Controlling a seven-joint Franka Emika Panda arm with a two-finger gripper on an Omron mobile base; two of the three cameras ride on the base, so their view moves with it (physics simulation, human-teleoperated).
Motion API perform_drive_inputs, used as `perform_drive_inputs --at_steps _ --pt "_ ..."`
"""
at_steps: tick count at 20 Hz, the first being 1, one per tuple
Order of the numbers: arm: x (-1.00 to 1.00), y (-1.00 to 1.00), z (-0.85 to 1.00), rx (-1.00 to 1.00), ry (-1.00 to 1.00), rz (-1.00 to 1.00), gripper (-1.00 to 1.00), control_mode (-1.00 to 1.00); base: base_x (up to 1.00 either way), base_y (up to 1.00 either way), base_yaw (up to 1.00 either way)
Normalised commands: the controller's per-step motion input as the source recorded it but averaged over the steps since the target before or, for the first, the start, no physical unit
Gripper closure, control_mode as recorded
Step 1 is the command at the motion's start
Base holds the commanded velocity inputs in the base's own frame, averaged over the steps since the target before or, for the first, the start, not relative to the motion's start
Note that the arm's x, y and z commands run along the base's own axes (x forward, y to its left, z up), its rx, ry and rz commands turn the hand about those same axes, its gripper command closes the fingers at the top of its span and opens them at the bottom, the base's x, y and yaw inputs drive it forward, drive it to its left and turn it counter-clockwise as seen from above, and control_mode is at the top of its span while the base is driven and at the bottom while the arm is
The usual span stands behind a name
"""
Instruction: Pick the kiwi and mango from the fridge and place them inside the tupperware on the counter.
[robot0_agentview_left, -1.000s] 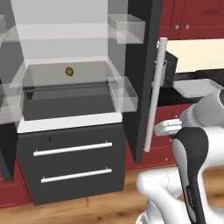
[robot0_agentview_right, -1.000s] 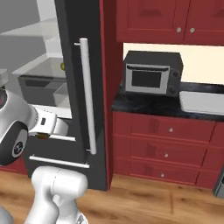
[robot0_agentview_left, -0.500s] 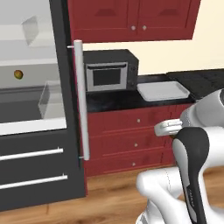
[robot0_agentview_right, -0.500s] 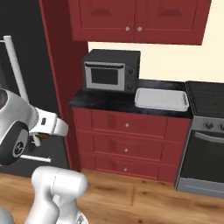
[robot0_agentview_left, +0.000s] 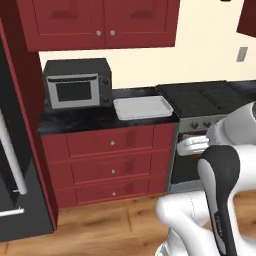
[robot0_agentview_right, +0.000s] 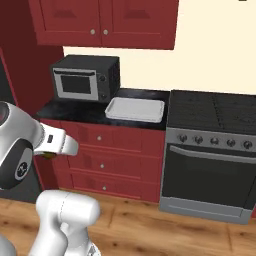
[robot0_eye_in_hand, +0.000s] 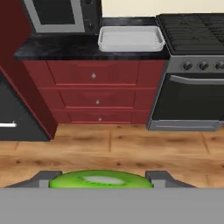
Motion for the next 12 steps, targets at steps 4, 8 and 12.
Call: perform_drive_inputs --at_steps 4,8,12 --pt "0.00 0.00 0.00 0.00 0.00 0.00 1.00 1.00 0.67 -0.44 0.00" --pt "0.00 0.00 0.00 0.00 0.00 0.00 1.00 1.00 0.94 -0.18 0.00" --pt "0.00 0.00 0.00 0.00 0.00 0.00 1.00 1.00 1.00 -0.09 0.00"
